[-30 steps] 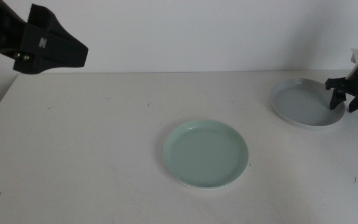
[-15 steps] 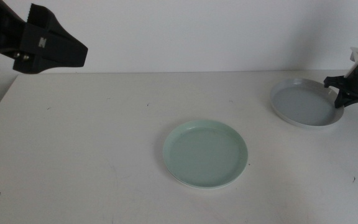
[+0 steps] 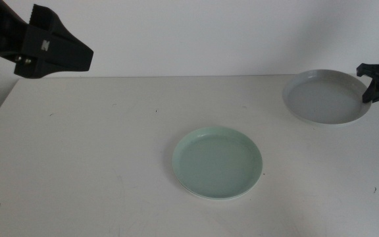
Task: Stack the three bowls on top of each other.
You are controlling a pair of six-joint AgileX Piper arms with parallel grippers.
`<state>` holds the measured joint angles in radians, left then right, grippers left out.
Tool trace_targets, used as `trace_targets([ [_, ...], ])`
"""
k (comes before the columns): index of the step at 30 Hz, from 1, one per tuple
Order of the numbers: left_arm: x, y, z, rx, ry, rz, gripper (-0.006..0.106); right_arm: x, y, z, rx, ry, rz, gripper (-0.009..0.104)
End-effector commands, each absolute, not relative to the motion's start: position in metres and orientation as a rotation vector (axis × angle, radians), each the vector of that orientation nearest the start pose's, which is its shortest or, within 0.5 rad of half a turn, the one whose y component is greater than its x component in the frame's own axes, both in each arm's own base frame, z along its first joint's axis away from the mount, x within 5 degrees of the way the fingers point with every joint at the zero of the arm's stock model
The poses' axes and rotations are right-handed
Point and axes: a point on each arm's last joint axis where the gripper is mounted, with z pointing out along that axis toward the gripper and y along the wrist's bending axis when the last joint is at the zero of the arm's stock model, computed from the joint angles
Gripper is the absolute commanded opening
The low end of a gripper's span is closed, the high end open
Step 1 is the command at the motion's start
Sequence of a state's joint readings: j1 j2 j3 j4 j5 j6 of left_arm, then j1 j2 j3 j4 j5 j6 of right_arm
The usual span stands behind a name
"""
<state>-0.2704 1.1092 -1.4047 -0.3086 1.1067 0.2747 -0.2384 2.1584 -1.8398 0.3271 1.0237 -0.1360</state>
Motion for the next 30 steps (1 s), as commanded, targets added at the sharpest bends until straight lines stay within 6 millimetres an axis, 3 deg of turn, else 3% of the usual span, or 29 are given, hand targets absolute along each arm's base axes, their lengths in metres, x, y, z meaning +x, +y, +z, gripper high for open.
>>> trace_targets([
  [1,0.181,-0.076,0.466,0.557,2.099,-0.405,0.105,0.440,-0.080,0.275,0.293,2.581,0.349,-0.001],
  [6,0.181,-0.076,0.465,0.558,2.100,-0.392,0.105,0.406,-0.055,0.284,0.253,2.560,0.422,-0.001],
  [12,0.181,-0.075,0.465,0.559,2.101,-0.386,0.105,0.369,-0.007,0.277,0.138,2.583,0.472,-0.001],
  [23,0.182,-0.074,0.465,0.560,2.102,-0.369,0.105,0.351,0.102,0.262,-0.123,2.605,0.575,-0.001],
  [30,0.182,-0.074,0.465,0.560,2.102,-0.369,0.105,0.353,0.134,0.246,-0.189,2.606,0.586,-0.001],
])
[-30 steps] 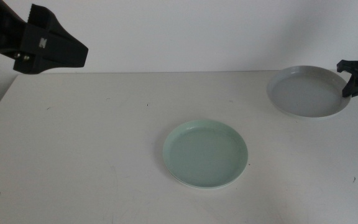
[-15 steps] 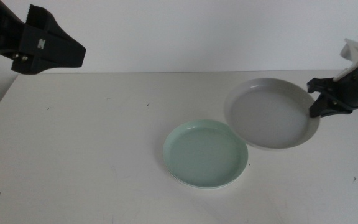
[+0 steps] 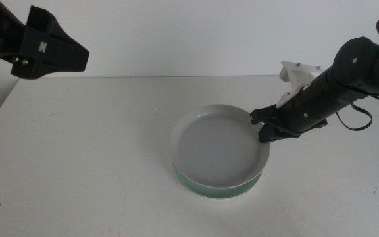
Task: Stack the three bowls on top of each other.
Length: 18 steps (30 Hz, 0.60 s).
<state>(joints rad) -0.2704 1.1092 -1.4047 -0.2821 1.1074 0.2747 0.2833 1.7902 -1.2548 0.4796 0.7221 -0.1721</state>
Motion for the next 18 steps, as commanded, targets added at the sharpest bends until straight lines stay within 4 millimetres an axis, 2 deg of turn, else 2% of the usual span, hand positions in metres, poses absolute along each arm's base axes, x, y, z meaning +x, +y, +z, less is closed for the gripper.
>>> trace_targets([
  [1,0.182,-0.074,0.465,0.560,2.102,-0.369,0.105,0.353,0.136,0.243,-0.190,2.610,0.586,-0.001],
  [5,0.182,-0.074,0.465,0.560,2.102,-0.369,0.105,0.355,0.140,0.233,-0.198,2.635,0.584,-0.001],
  [13,0.182,-0.074,0.465,0.560,2.102,-0.369,0.105,0.357,0.140,0.229,-0.207,2.641,0.569,0.002],
  [18,0.182,-0.074,0.465,0.560,2.102,-0.369,0.105,0.357,0.140,0.228,-0.201,2.644,0.571,0.021],
])
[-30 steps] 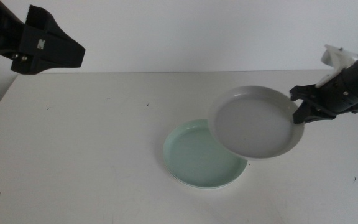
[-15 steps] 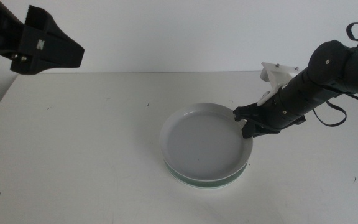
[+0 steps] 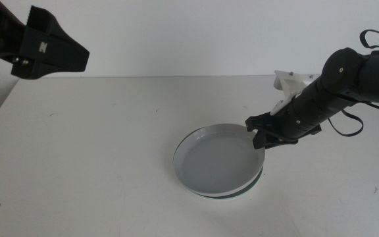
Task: Stack the three bowls on top of each other.
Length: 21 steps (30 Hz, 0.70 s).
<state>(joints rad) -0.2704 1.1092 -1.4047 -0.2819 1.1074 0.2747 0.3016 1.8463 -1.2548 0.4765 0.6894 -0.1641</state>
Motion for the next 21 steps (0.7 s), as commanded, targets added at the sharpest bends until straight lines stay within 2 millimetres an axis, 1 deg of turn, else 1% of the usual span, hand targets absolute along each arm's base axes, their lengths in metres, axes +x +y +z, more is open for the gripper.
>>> trace_targets([
  [1,0.182,-0.074,0.465,0.560,2.102,-0.369,0.105,0.357,0.140,0.228,-0.201,2.644,0.571,0.023],
  [4,0.182,-0.074,0.465,0.560,2.102,-0.369,0.105,0.358,0.140,0.230,-0.202,2.638,0.572,0.035],
  [6,0.182,-0.074,0.465,0.560,2.102,-0.369,0.105,0.358,0.140,0.235,-0.204,2.628,0.576,0.043],
  [8,0.182,-0.074,0.465,0.560,2.102,-0.369,0.105,0.357,0.140,0.243,-0.212,2.615,0.583,0.049],
  [10,0.182,-0.074,0.465,0.560,2.102,-0.369,0.105,0.356,0.140,0.253,-0.233,2.597,0.583,0.052],
  [12,0.182,-0.074,0.466,0.556,2.095,-0.369,0.105,0.354,0.139,0.270,-0.263,2.560,0.574,0.053],
  [14,0.185,-0.074,0.469,0.536,2.052,-0.362,0.105,0.351,0.137,0.288,-0.295,2.520,0.555,0.053],
  [16,0.190,-0.073,0.468,0.499,2.054,-0.343,0.105,0.348,0.130,0.308,-0.317,2.477,0.524,0.053],
  [19,0.203,-0.066,0.461,0.389,2.112,-0.248,0.105,0.342,0.111,0.337,-0.313,2.397,0.447,0.053],
  [21,0.213,-0.060,0.457,0.313,2.134,-0.165,0.105,0.337,0.091,0.353,-0.260,2.355,0.402,0.053],
])
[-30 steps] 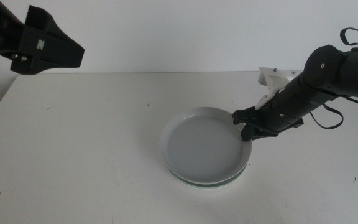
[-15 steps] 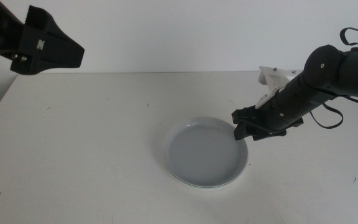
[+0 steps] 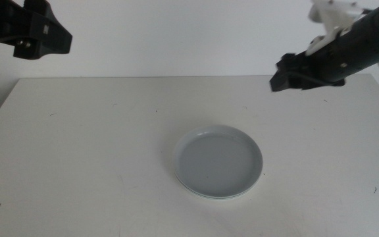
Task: Stack the three bowls on top of each other.
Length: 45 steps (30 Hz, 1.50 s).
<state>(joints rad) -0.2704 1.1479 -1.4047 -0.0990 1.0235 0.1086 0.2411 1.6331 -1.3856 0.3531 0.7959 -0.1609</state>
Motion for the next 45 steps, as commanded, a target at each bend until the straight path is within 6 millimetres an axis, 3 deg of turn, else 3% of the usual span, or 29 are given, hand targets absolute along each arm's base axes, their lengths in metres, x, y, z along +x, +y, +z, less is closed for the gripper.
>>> trace_targets([
  [1,0.216,-0.057,0.456,0.285,2.143,-0.119,0.105,0.333,0.080,0.359,-0.229,2.342,0.385,0.053],
  [4,0.219,-0.045,0.452,0.232,2.173,0.009,0.105,0.322,0.049,0.372,-0.137,2.319,0.343,0.053],
  [7,0.223,-0.032,0.441,0.151,2.215,0.025,0.105,0.309,0.024,0.372,-0.087,2.318,0.288,0.053],
  [12,0.228,-0.003,0.411,0.044,2.260,0.018,0.105,0.285,0.004,0.365,-0.004,2.251,0.224,0.053],
  [18,0.210,0.003,0.395,0.024,2.159,-0.050,0.105,0.252,0.002,0.369,-0.052,2.109,0.135,0.053],
  [23,0.174,0.000,0.387,0.069,1.981,-0.023,0.105,0.223,-0.001,0.373,-0.111,1.940,0.023,0.053],
  [35,0.088,-0.001,0.330,0.024,1.660,0.007,0.105,0.149,0.000,0.331,-0.108,1.689,-0.079,0.052],
  [40,0.074,-0.001,0.327,0.003,1.549,0.008,0.105,0.133,0.001,0.333,-0.110,1.648,-0.077,0.052],
  [45,0.072,-0.001,0.325,0.009,1.572,0.004,0.105,0.131,0.001,0.335,-0.105,1.638,-0.074,0.052],
])
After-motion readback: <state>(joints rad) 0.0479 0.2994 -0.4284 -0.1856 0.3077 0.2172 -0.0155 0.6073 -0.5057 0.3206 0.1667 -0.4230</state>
